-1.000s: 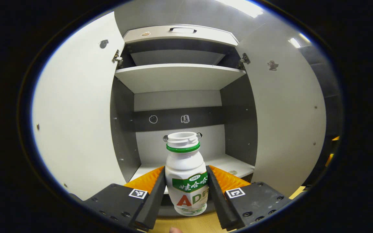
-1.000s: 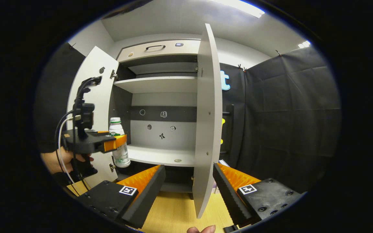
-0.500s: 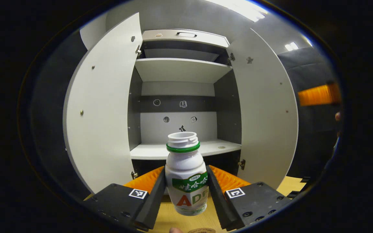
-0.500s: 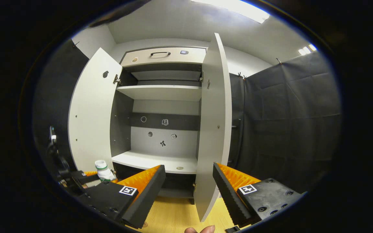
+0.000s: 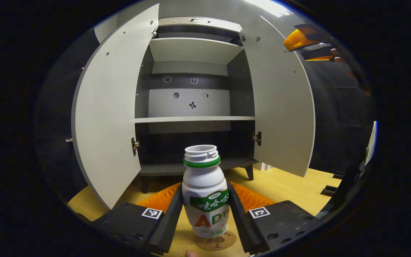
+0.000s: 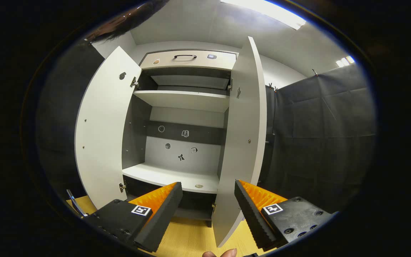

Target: Grasp the bottle in the cabinet with the left hand and place it on the coaster, then close the right door with the right hand and the left door with the left hand.

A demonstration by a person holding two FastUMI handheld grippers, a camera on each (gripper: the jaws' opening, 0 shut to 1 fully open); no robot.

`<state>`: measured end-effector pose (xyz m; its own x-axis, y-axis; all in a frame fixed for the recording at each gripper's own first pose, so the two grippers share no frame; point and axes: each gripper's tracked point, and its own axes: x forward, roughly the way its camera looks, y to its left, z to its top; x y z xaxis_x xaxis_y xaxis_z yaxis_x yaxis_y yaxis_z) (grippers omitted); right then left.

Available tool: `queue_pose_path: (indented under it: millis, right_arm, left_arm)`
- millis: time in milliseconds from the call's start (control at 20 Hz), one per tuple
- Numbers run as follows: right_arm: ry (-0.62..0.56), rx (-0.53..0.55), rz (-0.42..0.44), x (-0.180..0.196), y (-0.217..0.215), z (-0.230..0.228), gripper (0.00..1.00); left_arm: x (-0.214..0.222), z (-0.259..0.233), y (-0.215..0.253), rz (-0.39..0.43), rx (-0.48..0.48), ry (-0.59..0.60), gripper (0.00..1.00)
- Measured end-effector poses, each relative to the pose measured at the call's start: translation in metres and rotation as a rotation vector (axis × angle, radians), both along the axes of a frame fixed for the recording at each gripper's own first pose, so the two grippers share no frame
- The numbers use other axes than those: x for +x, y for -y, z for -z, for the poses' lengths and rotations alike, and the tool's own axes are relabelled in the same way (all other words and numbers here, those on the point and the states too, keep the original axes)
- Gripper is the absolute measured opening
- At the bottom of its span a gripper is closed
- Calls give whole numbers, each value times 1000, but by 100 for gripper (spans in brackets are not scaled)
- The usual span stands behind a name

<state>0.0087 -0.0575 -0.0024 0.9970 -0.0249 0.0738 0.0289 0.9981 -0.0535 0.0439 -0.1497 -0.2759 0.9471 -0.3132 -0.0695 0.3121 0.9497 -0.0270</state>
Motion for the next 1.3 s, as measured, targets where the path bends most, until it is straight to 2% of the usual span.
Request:
queue_pose_path:
  millis: [400, 800, 900, 1000, 1050, 1300]
  right_arm:
    - [-37, -31, 22, 2, 14, 22, 98]
    - [-53, -35, 19, 5, 15, 27, 98]
    - [-54, -32, 16, 5, 13, 26, 98]
    - [-51, -26, 17, 4, 12, 25, 98]
    - [-49, -20, 17, 4, 12, 23, 98]
    - [-57, 24, 25, 1, 16, 17, 98]
  left_arm:
    - [5, 40, 15, 28, 23, -2, 73]
    - [1, 55, 17, -1, 49, -25, 75]
    - [0, 56, 16, -2, 43, -44, 78]
    - [-8, 57, 17, 6, 16, -62, 88]
    - [-10, 57, 14, -1, 4, -74, 99]
    - [-37, 31, -11, -35, -3, -113, 97]
